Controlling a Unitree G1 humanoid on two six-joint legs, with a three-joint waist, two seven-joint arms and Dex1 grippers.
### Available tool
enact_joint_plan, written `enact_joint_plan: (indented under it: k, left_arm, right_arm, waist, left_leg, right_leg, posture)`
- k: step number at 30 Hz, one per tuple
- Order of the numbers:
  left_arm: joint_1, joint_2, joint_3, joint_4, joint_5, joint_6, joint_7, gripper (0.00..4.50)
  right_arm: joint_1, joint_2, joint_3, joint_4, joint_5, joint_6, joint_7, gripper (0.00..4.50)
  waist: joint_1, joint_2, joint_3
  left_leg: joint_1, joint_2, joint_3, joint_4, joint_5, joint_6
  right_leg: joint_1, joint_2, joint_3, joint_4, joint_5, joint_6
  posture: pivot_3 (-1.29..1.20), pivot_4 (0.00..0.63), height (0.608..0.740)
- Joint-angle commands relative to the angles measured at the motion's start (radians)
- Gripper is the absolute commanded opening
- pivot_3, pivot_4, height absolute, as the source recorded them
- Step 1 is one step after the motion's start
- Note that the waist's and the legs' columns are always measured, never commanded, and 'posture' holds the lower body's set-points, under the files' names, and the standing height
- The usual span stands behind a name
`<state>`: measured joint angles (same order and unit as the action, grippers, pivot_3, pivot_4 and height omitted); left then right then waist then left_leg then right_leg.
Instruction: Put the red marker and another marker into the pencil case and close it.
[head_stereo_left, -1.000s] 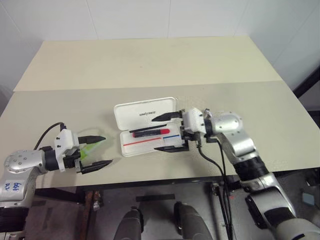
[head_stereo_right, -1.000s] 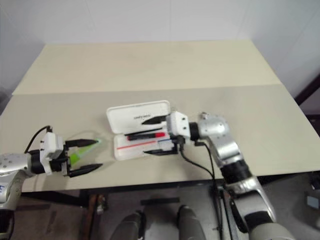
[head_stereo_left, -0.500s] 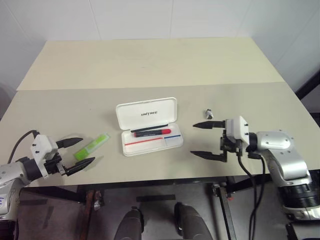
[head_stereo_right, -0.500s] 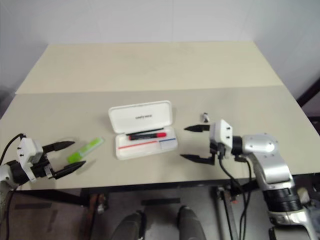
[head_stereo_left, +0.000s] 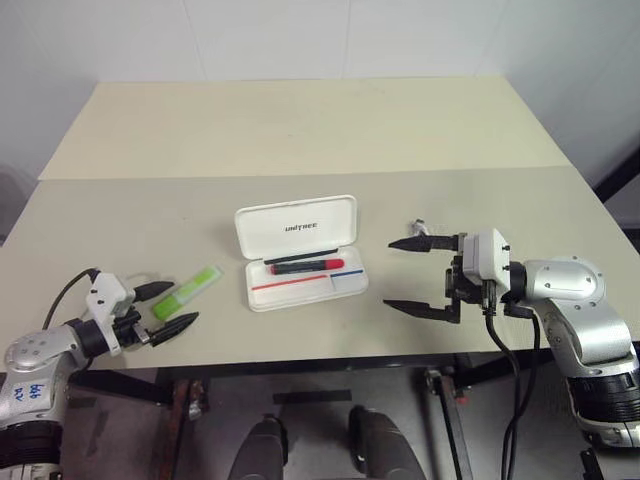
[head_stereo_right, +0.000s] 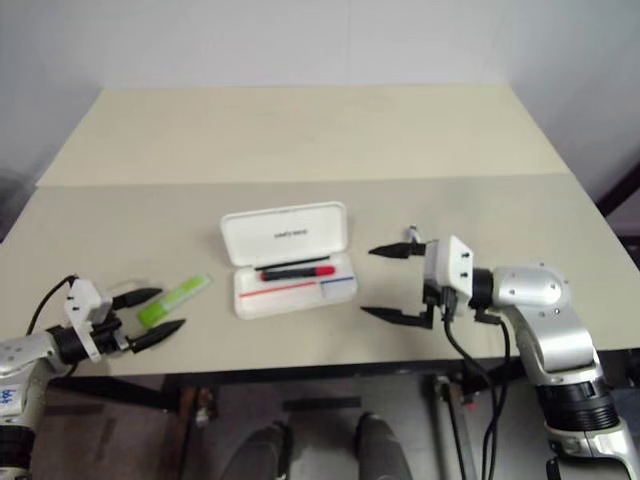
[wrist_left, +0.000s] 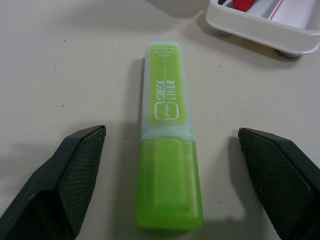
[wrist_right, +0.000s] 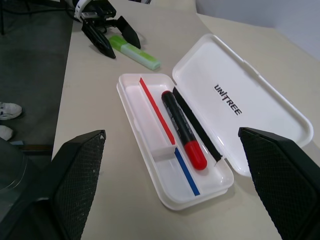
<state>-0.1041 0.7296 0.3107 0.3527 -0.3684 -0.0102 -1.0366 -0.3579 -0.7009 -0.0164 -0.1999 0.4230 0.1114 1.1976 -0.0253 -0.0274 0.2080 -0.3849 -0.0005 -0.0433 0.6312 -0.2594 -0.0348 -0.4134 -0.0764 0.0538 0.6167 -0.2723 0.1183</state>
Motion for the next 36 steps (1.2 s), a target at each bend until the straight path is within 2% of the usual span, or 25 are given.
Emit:
enact_joint_plan:
  k: [1, 8, 10, 15, 19, 23, 32, 36]
  left_arm:
    - [0.003, -0.009, 0.001, 0.045, 0.019, -0.015, 0.029, 3.95]
    - [0.003, -0.003, -0.002, 0.056, 0.037, -0.047, 0.055, 1.62]
    - [0.006, -0.004, -0.004, 0.051, 0.040, -0.057, 0.062, 1.09]
    - [0.007, -0.019, 0.001, 0.014, 0.018, -0.084, 0.056, 1.09]
    - [-0.007, -0.033, 0.028, -0.025, -0.007, -0.172, 0.041, 1.09]
    - [-0.008, -0.006, 0.031, -0.142, -0.056, -0.125, 0.004, 1.09]
    - [-0.002, 0.001, -0.071, -0.297, -0.039, -0.091, -0.062, 1.09]
    - [-0.080, -0.020, -0.172, -0.323, -0.020, -0.052, -0.073, 1.09]
  right_arm:
    - [-0.001, -0.001, -0.028, -0.053, 0.034, 0.007, -0.022, 4.50]
    - [-0.011, 0.002, -0.019, -0.057, 0.035, 0.011, -0.039, 4.50]
    - [-0.016, 0.005, -0.015, -0.056, 0.034, 0.013, -0.042, 4.50]
    - [-0.018, 0.011, -0.005, -0.050, 0.026, 0.009, -0.046, 4.50]
    - [-0.012, 0.016, 0.004, -0.050, 0.020, 0.004, -0.051, 4.50]
    - [-0.004, 0.026, 0.011, -0.049, 0.010, 0.001, -0.061, 4.50]
    - [0.017, 0.039, 0.012, -0.052, -0.010, -0.003, -0.081, 4.50]
    - [0.045, 0.035, 0.002, -0.072, -0.017, 0.001, -0.101, 4.50]
  waist:
    - [-0.001, 0.000, 0.000]
    - [-0.001, 0.000, 0.000]
    - [-0.001, 0.000, 0.000]
    - [-0.001, 0.000, 0.000]
    - [0.000, 0.000, 0.000]
    - [0.000, 0.000, 0.000]
    - [-0.002, 0.000, 0.000]
    - [0.000, 0.000, 0.000]
  left_leg:
    - [0.000, 0.000, 0.000, 0.000, 0.000, 0.000]
    - [0.001, 0.000, 0.000, 0.000, 0.000, 0.001]
    - [0.001, 0.001, 0.000, 0.000, 0.001, 0.001]
    - [0.003, 0.001, 0.000, 0.000, 0.001, 0.001]
    - [0.002, 0.001, 0.001, -0.001, 0.001, 0.001]
    - [-0.002, 0.001, -0.001, -0.001, 0.001, 0.001]
    - [-0.002, 0.001, 0.000, -0.003, 0.000, 0.001]
    - [-0.002, 0.000, 0.000, -0.002, 0.000, 0.001]
  right_leg:
    - [0.000, -0.001, 0.000, 0.000, 0.000, 0.000]
    - [0.001, -0.001, 0.000, 0.000, 0.000, 0.000]
    - [0.001, -0.001, 0.000, 0.001, 0.000, 0.000]
    - [0.002, -0.001, 0.001, 0.001, 0.000, -0.001]
    - [0.002, -0.002, 0.001, -0.001, 0.000, -0.001]
    - [0.000, -0.003, -0.001, -0.005, 0.001, 0.001]
    - [0.000, -0.001, -0.001, -0.008, 0.001, 0.001]
    - [0.001, 0.000, -0.001, -0.007, 0.001, 0.001]
  posture:
    - [0.00, 0.150, 0.740]
    - [0.00, 0.150, 0.740]
    - [0.00, 0.150, 0.740]
    - [0.00, 0.150, 0.740]
    - [0.00, 0.150, 0.740]
    - [0.00, 0.150, 0.740]
    - [0.00, 0.150, 0.740]
    - [0.00, 0.150, 0.740]
